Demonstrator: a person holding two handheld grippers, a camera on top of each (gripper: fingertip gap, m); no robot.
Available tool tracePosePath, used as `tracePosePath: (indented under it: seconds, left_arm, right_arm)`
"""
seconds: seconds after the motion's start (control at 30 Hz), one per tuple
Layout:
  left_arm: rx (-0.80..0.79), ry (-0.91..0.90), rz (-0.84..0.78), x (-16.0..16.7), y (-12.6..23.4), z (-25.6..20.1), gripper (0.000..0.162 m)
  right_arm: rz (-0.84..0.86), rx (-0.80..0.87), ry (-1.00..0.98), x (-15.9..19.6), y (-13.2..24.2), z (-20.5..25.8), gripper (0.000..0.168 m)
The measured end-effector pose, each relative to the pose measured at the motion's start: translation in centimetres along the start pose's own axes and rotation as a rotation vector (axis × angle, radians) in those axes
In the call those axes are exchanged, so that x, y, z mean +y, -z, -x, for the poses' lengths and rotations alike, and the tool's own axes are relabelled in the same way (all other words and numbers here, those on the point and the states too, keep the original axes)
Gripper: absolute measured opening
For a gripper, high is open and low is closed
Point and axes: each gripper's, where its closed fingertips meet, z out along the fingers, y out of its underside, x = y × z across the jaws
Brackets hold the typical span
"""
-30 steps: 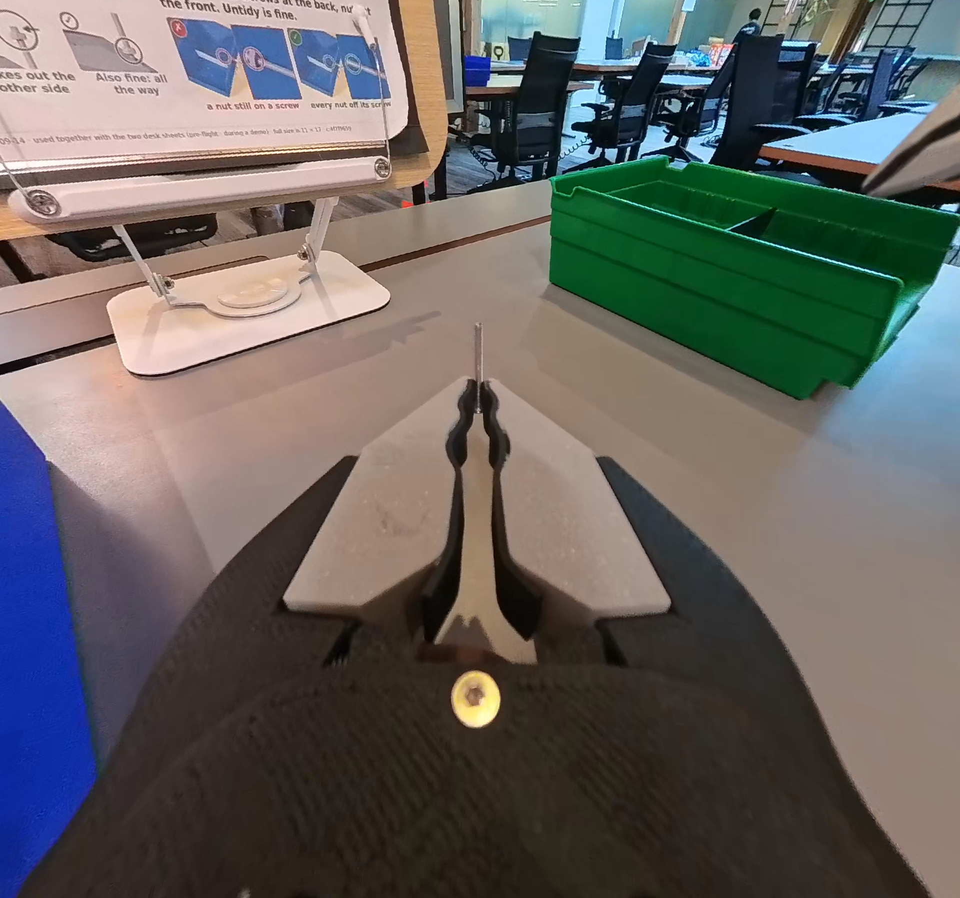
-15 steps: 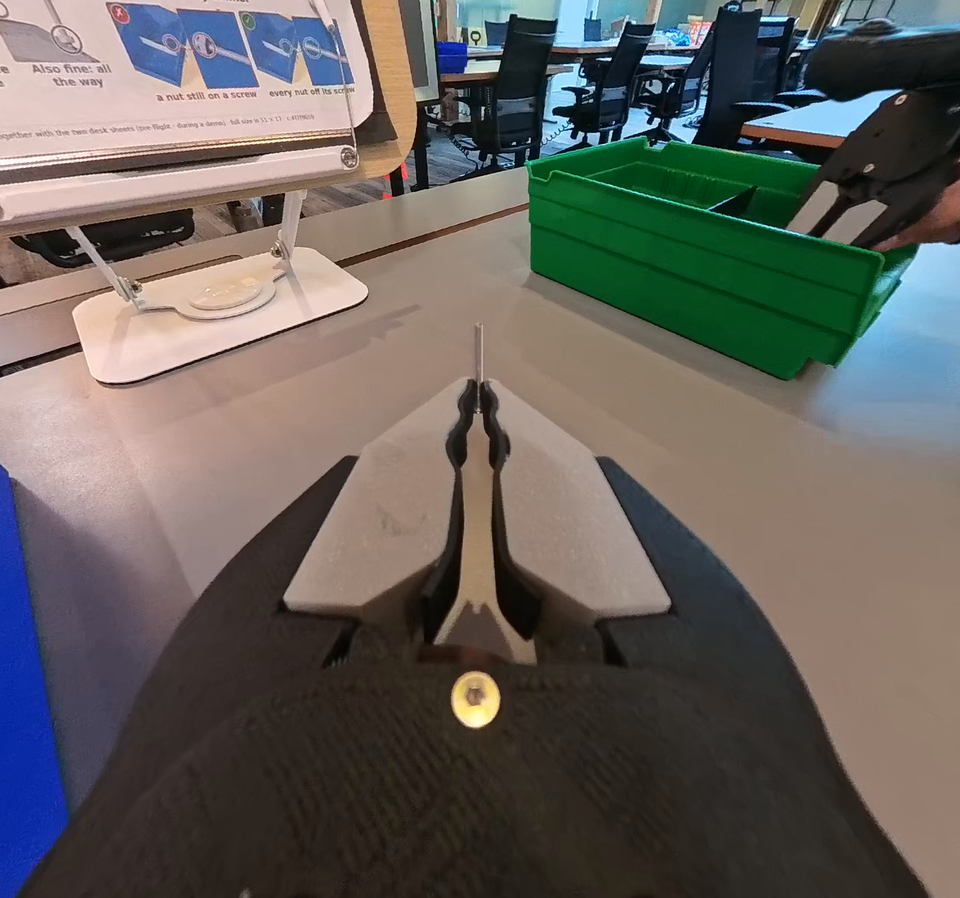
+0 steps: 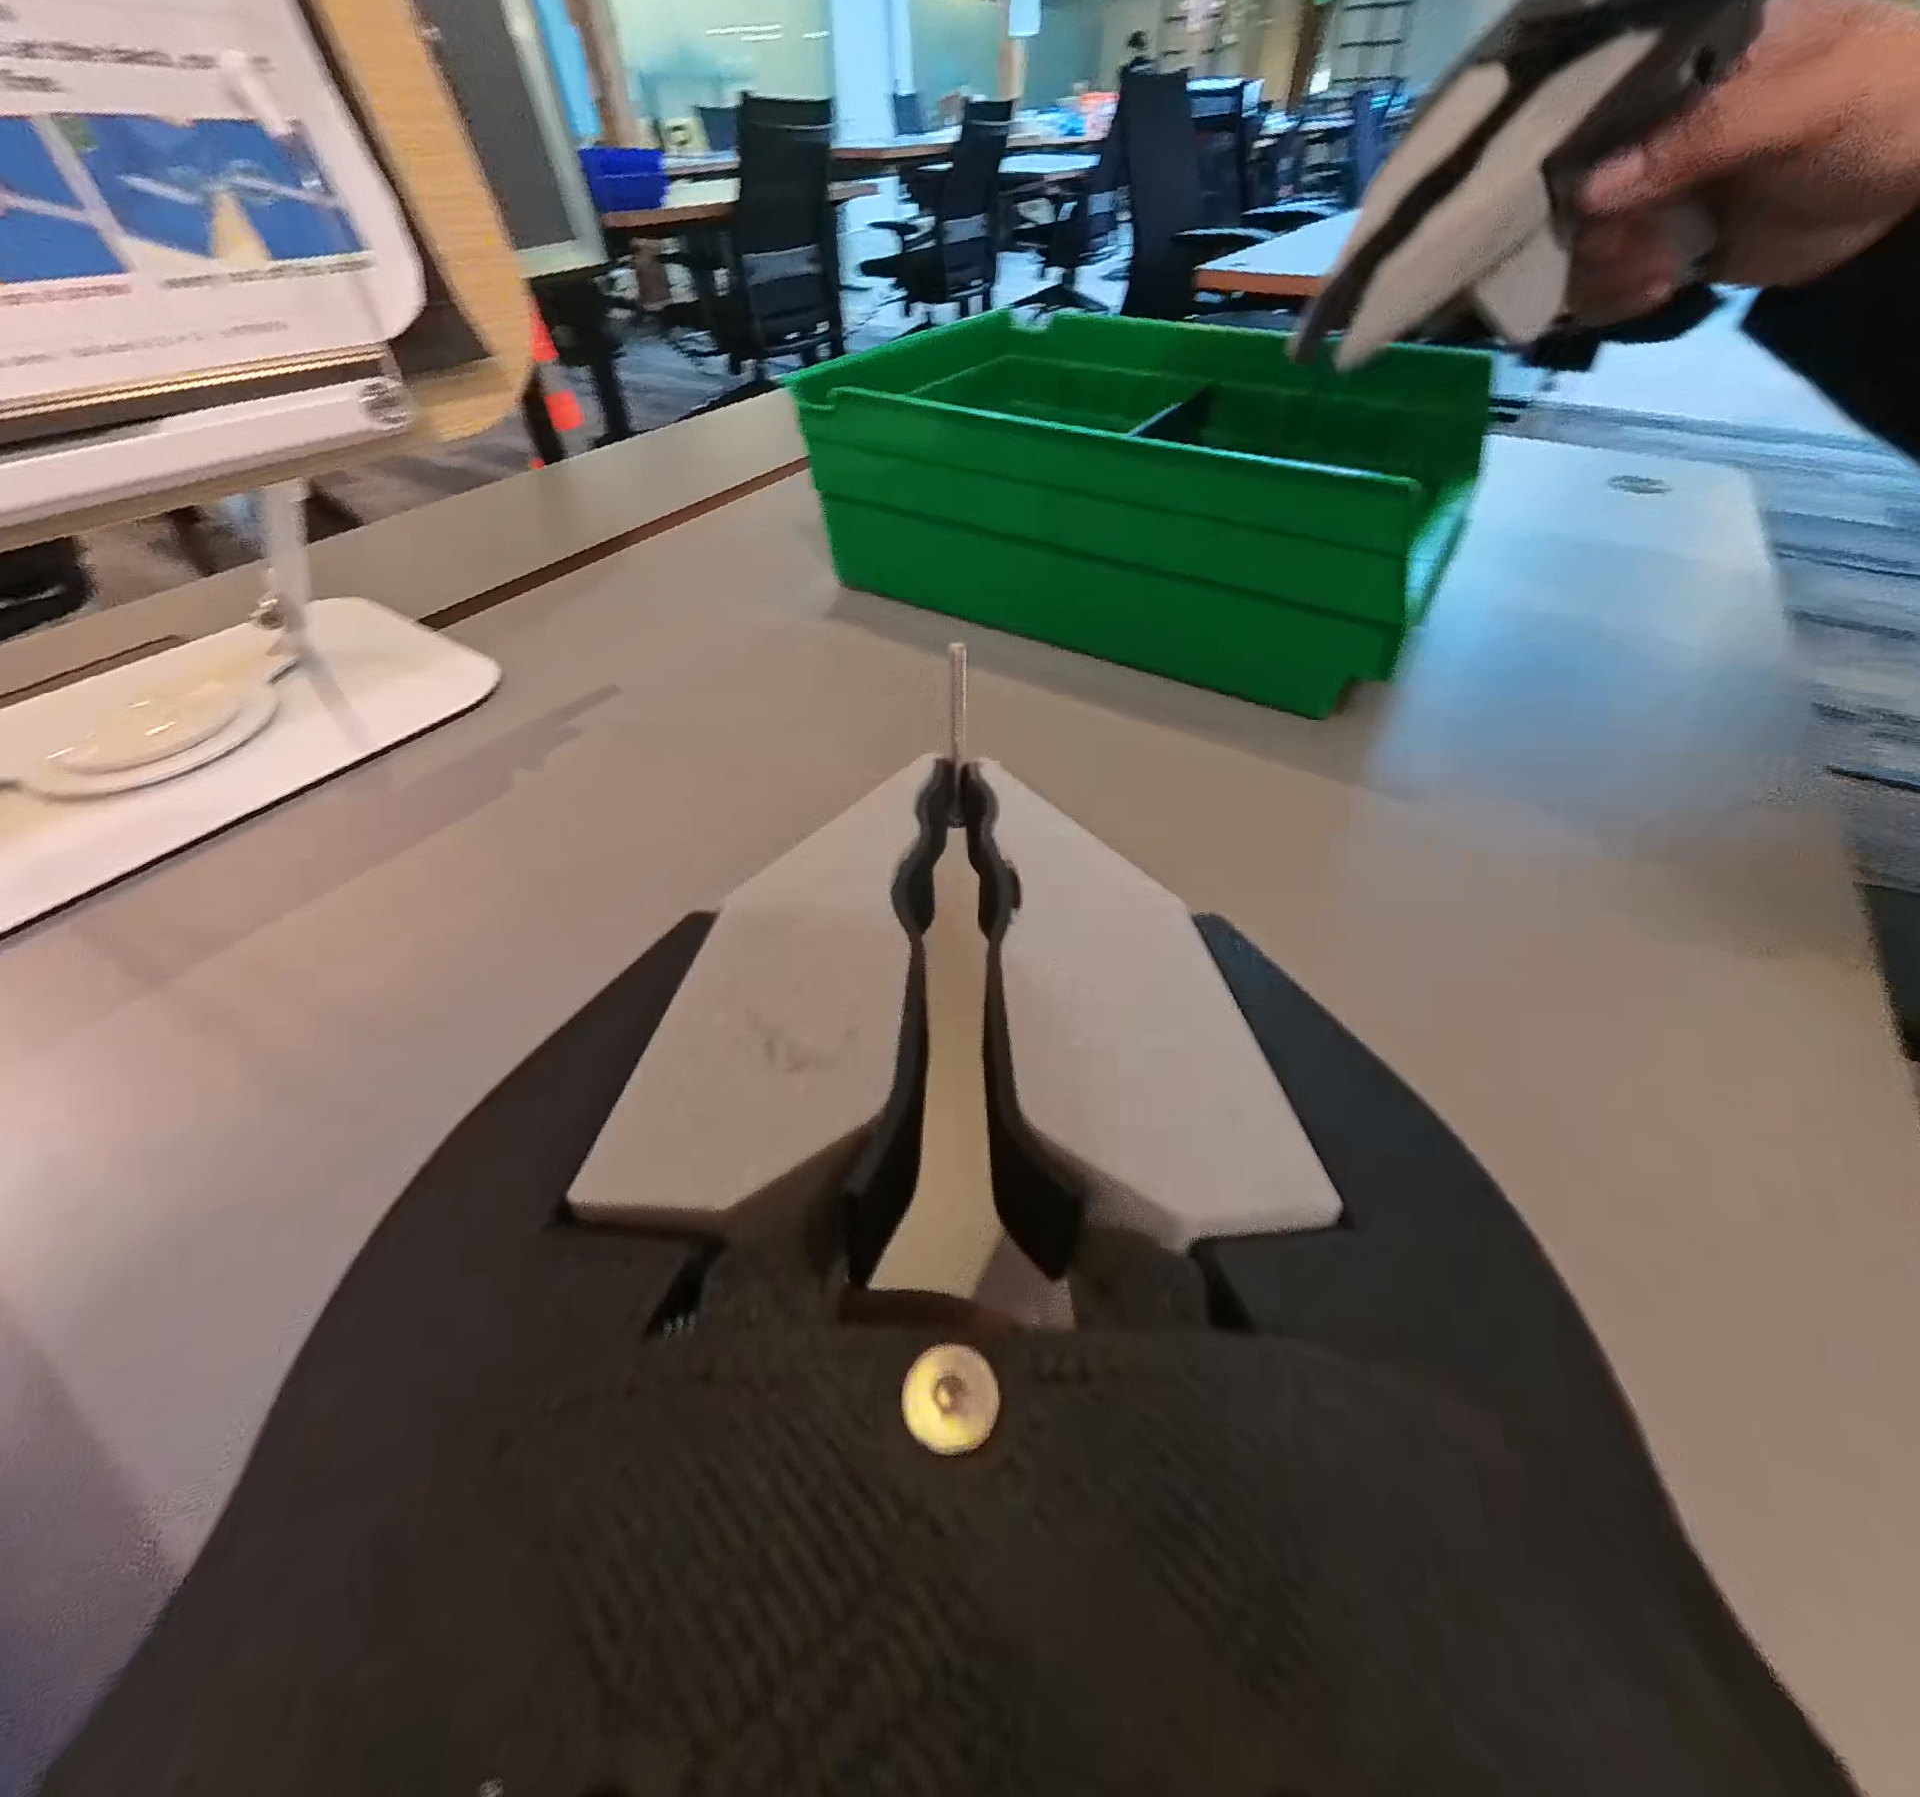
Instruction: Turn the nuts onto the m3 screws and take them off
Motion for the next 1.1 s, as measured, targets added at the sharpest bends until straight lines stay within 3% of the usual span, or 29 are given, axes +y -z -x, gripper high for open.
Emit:
tracePosePath:
  seconds: [0.07,0.17,0.37,0.53,0.73,0.93,1.1]
  left_arm:
    - [0.071,-0.004,-0.011,-0.2,-0.2,-1.4,0.000]
    - [0.187,-0.007,-0.017,-0.2,-0.3,-3.6,0.000]
    - [0.285,0.007,-0.035,-0.4,-0.1,-5.5,0.000]
    - [0.290,0.007,-0.052,-0.8,0.1,-5.6,0.000]
    - [0.287,0.001,-0.055,-0.9,0.2,-5.6,0.000]
    - [0.293,0.038,-0.049,-0.8,0.1,-5.5,0.000]
    - [0.239,0.104,-0.087,-1.4,0.1,-4.2,0.010]
  right_arm:
    - [-0.149,-0.077,0.068,-3.7,0.7,3.9,0.017]
    - [-0.238,-0.121,0.213,-7.0,-0.3,9.2,0.018]
    - [-0.297,-0.282,0.289,-9.9,-6.1,17.6,0.023]
    - [-0.315,-0.345,0.263,-10.4,-8.6,19.1,0.020]
    - [-0.339,-0.366,0.274,-10.7,-8.9,19.3,0.000]
    - [-0.350,-0.364,0.262,-10.7,-9.0,19.2,0.000]
    - [-0.357,-0.323,0.215,-11.2,-8.0,17.6,0.000]
